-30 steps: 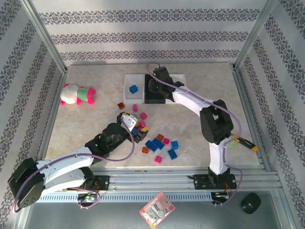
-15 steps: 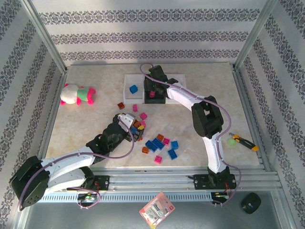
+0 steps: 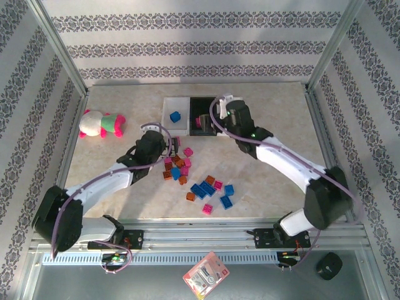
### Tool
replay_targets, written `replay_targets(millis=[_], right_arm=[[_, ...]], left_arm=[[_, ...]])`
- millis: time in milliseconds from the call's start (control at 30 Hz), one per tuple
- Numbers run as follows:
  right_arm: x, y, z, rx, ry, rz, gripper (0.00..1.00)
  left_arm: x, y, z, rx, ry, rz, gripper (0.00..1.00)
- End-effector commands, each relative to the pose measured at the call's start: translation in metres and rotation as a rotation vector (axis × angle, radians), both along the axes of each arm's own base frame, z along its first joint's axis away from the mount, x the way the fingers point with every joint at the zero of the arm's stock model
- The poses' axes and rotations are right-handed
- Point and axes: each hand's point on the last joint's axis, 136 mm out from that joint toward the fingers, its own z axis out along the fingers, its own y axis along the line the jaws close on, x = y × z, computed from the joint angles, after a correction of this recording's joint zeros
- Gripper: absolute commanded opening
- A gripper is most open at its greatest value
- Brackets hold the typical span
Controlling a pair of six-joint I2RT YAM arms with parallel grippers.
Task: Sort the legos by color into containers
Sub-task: Pick up the lego from the center of the table.
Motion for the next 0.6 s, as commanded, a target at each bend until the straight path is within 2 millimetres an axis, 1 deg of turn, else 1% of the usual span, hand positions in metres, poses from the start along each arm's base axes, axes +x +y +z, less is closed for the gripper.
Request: replay_targets(millis=[0, 100, 233, 400, 500, 567], right_arm=[[-0.033, 0.01, 0.003, -0.023, -0.073, 0.138, 0.86], [-0.058, 0.01, -0.002, -0.011, -0.081, 0.215, 0.87], [-0.078, 0.014, -0.013, -0.011, -0.068, 0.309, 0.87], [-0.09, 0.021, -0.016, 0.029, -0.036, 0.36, 0.87], [-0.09, 0.021, -0.018, 0.027, -0.03, 0.357, 0.87], [-0.09, 0.023, -0.017, 0.035, -0.029, 0.36, 0.87]], left_arm=[[-0.004, 0.022, -0.028, -0.018, 0.173, 0.163, 0.95], [0.001, 0.023, -0.044, -0.041, 0.282, 0.225, 0.93], [0.005, 0.015, -0.067, -0.066, 0.418, 0.246, 0.91], [0.01, 0.004, -0.088, -0.079, 0.513, 0.229, 0.83], [0.011, 0.001, -0.099, -0.078, 0.543, 0.232, 0.77], [0.011, 0.001, -0.105, -0.079, 0.556, 0.24, 0.71]])
